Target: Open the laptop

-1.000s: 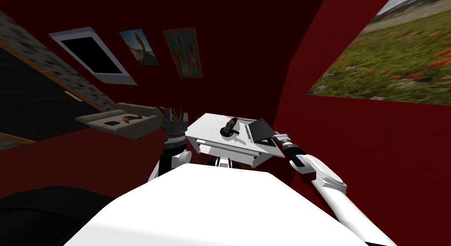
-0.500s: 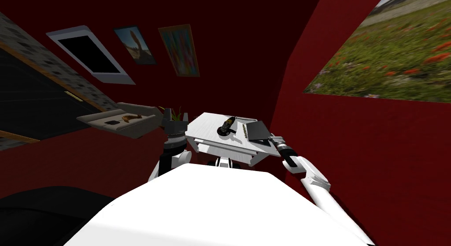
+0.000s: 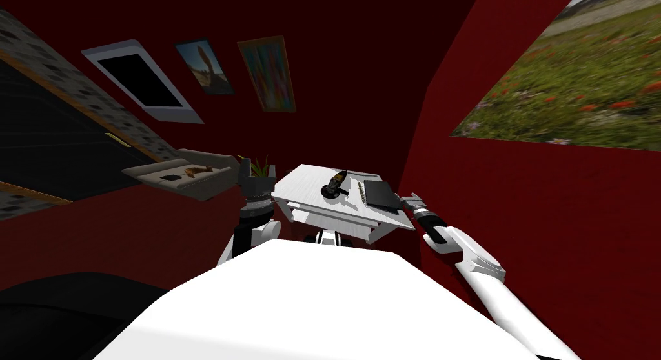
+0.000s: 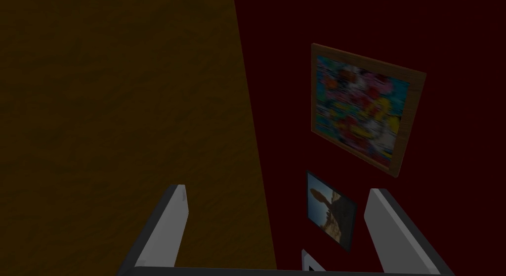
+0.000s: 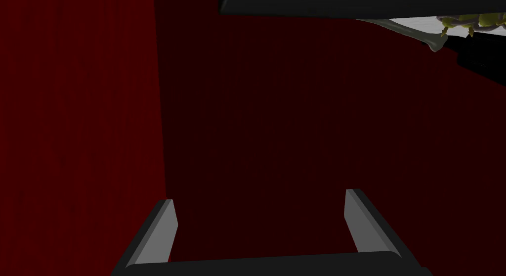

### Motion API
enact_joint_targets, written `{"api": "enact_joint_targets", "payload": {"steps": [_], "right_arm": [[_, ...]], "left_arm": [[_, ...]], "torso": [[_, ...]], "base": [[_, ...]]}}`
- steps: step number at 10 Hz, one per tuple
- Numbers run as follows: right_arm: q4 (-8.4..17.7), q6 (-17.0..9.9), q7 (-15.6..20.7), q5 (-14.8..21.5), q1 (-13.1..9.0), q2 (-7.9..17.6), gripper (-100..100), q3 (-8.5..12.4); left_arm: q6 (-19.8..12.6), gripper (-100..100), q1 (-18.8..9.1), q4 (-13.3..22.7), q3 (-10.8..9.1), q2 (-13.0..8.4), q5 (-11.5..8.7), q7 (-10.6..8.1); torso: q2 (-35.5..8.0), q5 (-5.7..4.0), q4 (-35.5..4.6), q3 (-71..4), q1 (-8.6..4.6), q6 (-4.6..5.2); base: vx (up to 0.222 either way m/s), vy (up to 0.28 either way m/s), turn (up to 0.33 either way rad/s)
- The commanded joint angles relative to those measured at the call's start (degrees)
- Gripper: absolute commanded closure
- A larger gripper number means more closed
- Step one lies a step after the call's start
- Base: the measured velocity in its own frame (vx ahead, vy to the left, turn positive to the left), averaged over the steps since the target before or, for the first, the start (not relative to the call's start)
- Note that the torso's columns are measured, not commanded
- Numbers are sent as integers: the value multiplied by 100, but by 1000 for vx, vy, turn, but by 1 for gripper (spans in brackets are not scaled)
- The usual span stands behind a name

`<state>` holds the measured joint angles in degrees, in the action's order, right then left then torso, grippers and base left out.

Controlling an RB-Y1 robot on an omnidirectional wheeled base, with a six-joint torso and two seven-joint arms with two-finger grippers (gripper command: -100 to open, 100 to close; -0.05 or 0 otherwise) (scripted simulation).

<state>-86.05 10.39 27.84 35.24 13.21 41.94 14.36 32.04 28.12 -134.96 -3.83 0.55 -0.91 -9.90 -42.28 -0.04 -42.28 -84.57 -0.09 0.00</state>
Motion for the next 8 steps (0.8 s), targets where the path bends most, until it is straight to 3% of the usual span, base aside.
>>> {"api": "enact_joint_targets", "payload": {"steps": [1,3,4,5,8], "right_arm": [[-40,-85,-229,-106,62,319,-100,13],[-89,-168,-401,-185,109,562,-100,11],[-24,-99,-337,-165,79,496,-100,27],[-25,-103,-356,-170,81,508,0,29],[-25,-103,-354,-169,81,507,0,29]], "left_arm": [[0,0,0,0,0,0,0,0],[0,0,0,0,0,0,0,0],[0,0,0,0,0,0,0,0],[0,0,0,0,0,0,0,0],[0,0,0,0,-1,-1,0,0]], "torso": [[0,0,0,-1,-2,1],[1,3,0,-1,7,0],[1,4,0,-1,10,0],[2,2,1,-1,6,0],[0,3,0,0,8,0]], "base": [[-10,31,23],[-8,28,28],[-3,12,2],[0,0,0],[0,0,0]]}}
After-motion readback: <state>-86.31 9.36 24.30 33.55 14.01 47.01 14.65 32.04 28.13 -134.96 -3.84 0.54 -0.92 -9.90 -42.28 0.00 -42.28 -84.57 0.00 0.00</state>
